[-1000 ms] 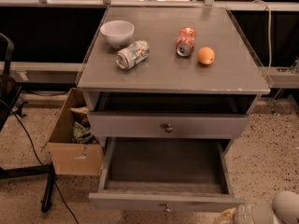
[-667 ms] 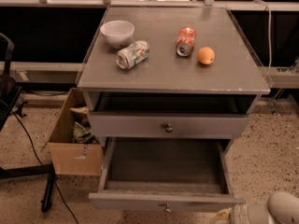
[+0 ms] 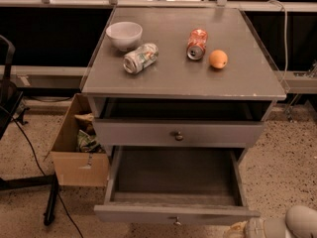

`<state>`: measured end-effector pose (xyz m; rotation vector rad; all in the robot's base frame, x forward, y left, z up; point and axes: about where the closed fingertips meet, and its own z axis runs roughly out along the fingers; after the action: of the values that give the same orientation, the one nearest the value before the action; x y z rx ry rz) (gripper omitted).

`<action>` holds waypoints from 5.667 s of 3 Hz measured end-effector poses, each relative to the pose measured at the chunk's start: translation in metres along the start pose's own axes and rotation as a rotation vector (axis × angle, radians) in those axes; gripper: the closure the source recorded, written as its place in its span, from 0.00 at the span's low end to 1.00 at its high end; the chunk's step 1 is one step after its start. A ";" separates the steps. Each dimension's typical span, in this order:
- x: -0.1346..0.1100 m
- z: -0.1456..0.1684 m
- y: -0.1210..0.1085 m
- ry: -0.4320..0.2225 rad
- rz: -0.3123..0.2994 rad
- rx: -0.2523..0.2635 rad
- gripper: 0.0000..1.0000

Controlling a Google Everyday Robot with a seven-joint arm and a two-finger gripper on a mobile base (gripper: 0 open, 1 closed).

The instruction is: Close middle drawer

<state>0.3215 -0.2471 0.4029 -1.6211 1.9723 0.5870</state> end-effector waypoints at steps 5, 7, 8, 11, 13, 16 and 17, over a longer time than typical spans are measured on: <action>-0.015 0.021 -0.058 -0.081 -0.182 0.182 1.00; -0.020 0.029 -0.081 -0.135 -0.227 0.249 1.00; -0.026 0.040 -0.105 -0.154 -0.250 0.286 1.00; -0.045 0.060 -0.163 -0.197 -0.289 0.385 1.00; -0.050 0.064 -0.184 -0.231 -0.306 0.433 1.00; -0.074 0.103 -0.248 -0.288 -0.337 0.497 1.00; -0.078 0.105 -0.229 -0.266 -0.301 0.427 1.00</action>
Offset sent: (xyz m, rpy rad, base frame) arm 0.0322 0.0012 -0.0034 0.0024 -0.1737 0.0347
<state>0.5707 -0.1662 0.3693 -1.4452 1.4976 0.2282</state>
